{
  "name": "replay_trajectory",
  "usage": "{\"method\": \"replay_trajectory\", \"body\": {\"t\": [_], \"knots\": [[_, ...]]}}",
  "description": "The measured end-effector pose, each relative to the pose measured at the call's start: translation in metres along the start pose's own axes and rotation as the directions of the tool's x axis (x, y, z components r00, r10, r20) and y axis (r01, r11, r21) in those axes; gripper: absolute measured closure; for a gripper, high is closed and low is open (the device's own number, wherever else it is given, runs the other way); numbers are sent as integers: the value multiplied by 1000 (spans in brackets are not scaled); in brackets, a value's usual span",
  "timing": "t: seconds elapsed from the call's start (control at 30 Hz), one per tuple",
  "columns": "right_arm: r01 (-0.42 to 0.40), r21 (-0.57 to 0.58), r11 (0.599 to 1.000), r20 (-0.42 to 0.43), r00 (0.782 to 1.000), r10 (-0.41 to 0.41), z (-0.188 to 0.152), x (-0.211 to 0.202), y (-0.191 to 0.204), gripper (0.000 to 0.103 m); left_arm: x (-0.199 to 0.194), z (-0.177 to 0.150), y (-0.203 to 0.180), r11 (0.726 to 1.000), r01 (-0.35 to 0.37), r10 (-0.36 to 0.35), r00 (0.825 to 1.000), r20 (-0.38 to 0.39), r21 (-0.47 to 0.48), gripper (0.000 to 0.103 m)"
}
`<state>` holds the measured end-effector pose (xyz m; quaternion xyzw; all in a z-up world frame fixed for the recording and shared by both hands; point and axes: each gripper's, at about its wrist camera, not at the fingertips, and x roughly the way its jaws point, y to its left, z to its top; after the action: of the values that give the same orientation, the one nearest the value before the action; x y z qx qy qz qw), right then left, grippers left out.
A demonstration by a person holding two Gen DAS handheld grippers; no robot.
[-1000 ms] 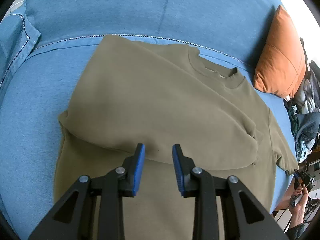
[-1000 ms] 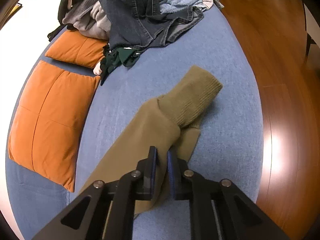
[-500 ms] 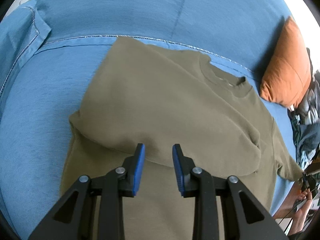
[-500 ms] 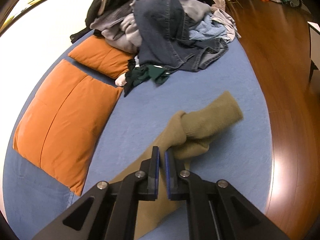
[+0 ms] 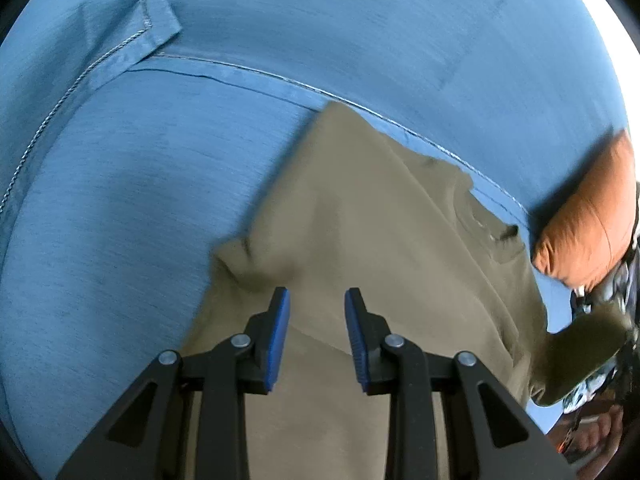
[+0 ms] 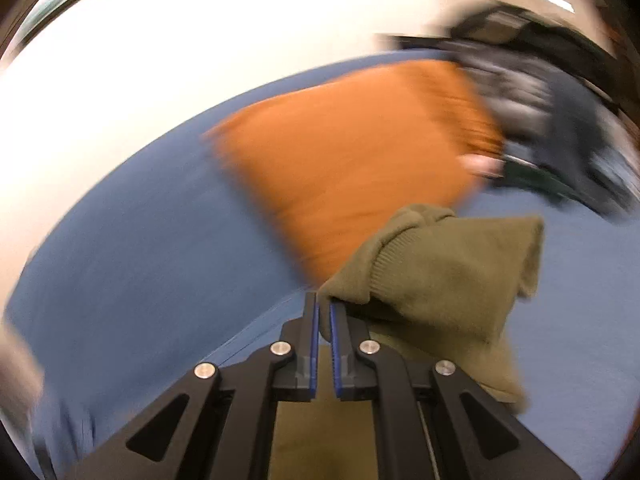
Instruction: Fold clothes
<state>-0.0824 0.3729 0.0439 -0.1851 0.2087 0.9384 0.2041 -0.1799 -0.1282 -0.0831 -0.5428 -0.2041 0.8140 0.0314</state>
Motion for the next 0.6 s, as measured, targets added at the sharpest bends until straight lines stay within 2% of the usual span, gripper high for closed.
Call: {"method": "replay_trajectory", "body": {"t": [0.07, 0.1, 0.13, 0.17, 0.2, 0.3, 0.37, 0.47, 0.6], "knots": [[-115, -172, 978, -78, 992, 103, -31, 12, 73, 99, 0, 5, 8, 1000, -2, 2, 1000, 1, -23, 75], [-189, -261, 947, -174, 974, 146, -57, 23, 105, 99, 1, 8, 11, 999, -1, 1, 1000, -1, -32, 75], [-268, -339, 902, -273, 945, 178, -83, 33, 136, 98, 2, 9, 13, 999, 2, -2, 1000, -4, -39, 75], [-336, -368, 867, -396, 900, 180, -115, 43, 154, 96, 3, 11, 15, 999, 8, -9, 1000, -8, -42, 75], [-405, -387, 828, -514, 841, 172, -148, 53, 172, 96, 4, 12, 14, 999, 26, -26, 1000, -14, -36, 75], [-461, -331, 823, -668, 730, 140, -194, 57, 177, 94, 9, 17, 11, 995, 100, -101, 994, -29, -25, 75], [-478, -216, 851, -688, 693, 215, -192, 48, 163, 92, 16, 20, 9, 984, 177, -179, 982, -54, -27, 75], [-412, -134, 901, -625, 741, 246, -173, 32, 127, 91, 30, 17, 7, 972, 231, -235, 968, -92, -45, 75], [-272, 10, 962, -523, 819, 237, -148, 23, 70, 91, 51, 10, 4, 959, 275, -283, 948, -143, -77, 75]]}}
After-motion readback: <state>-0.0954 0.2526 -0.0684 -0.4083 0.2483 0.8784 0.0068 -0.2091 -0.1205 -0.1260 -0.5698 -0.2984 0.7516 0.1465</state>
